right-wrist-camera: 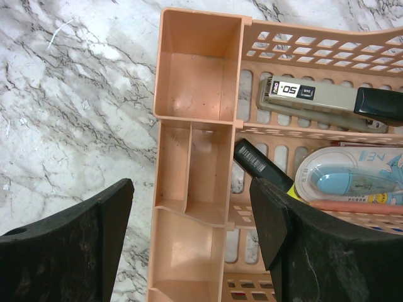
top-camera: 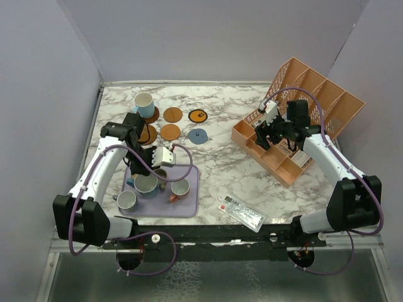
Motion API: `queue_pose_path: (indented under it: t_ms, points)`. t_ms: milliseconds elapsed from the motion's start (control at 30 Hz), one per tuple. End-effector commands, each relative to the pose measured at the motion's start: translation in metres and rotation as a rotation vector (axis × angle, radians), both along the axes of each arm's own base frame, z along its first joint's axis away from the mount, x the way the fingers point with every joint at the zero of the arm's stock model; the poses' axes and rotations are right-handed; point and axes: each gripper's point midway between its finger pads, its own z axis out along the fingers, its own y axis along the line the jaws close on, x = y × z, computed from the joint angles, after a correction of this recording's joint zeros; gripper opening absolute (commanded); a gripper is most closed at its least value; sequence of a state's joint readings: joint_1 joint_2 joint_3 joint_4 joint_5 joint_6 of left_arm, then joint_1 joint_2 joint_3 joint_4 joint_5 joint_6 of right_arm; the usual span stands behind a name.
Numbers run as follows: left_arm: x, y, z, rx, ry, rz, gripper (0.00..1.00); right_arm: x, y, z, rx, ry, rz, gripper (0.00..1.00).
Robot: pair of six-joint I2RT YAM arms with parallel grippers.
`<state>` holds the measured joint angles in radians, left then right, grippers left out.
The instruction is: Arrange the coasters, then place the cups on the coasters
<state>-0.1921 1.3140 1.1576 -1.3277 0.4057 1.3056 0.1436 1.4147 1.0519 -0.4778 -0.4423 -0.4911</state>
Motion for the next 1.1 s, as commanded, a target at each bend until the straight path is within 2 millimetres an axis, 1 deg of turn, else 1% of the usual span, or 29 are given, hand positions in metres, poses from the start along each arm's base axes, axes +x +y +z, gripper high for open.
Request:
queue_pose_path:
  t_ms: [0, 133, 267, 333, 433, 633, 733, 867, 967, 1067]
  points:
    - [-0.007, 0.000, 0.024, -0.003, -0.001, 0.007, 0.00, 0.004, -0.001, 0.006, 0.000, -0.012, -0.003, 0.76]
    - [0.005, 0.000, 0.047, -0.011, -0.092, 0.020, 0.00, 0.004, -0.001, 0.005, -0.001, -0.007, -0.006, 0.76]
    - [0.026, -0.007, 0.076, -0.046, -0.149, 0.116, 0.00, 0.004, -0.001, 0.002, -0.005, 0.000, -0.007, 0.76]
    - [0.043, -0.008, 0.086, -0.053, -0.182, 0.194, 0.00, 0.005, -0.002, 0.002, -0.005, -0.001, -0.008, 0.76]
    - [0.070, -0.006, 0.095, -0.050, -0.242, 0.307, 0.00, 0.004, -0.002, 0.003, -0.005, -0.002, -0.009, 0.76]
    - [0.121, 0.007, 0.098, -0.046, -0.310, 0.525, 0.00, 0.004, -0.002, 0.005, -0.004, -0.008, -0.008, 0.76]
    - [0.147, 0.020, 0.094, -0.061, -0.303, 0.636, 0.00, 0.004, -0.001, 0.007, -0.002, -0.013, -0.007, 0.76]
    - [0.176, 0.041, 0.084, -0.091, -0.260, 0.759, 0.00, 0.003, -0.001, 0.008, 0.002, -0.014, -0.003, 0.76]
    - [0.190, 0.054, 0.074, -0.103, -0.223, 0.814, 0.00, 0.004, -0.001, 0.008, 0.001, -0.016, -0.002, 0.76]
    - [0.203, 0.062, 0.060, -0.100, -0.195, 0.840, 0.00, 0.003, -0.001, 0.008, 0.002, -0.015, -0.003, 0.76]
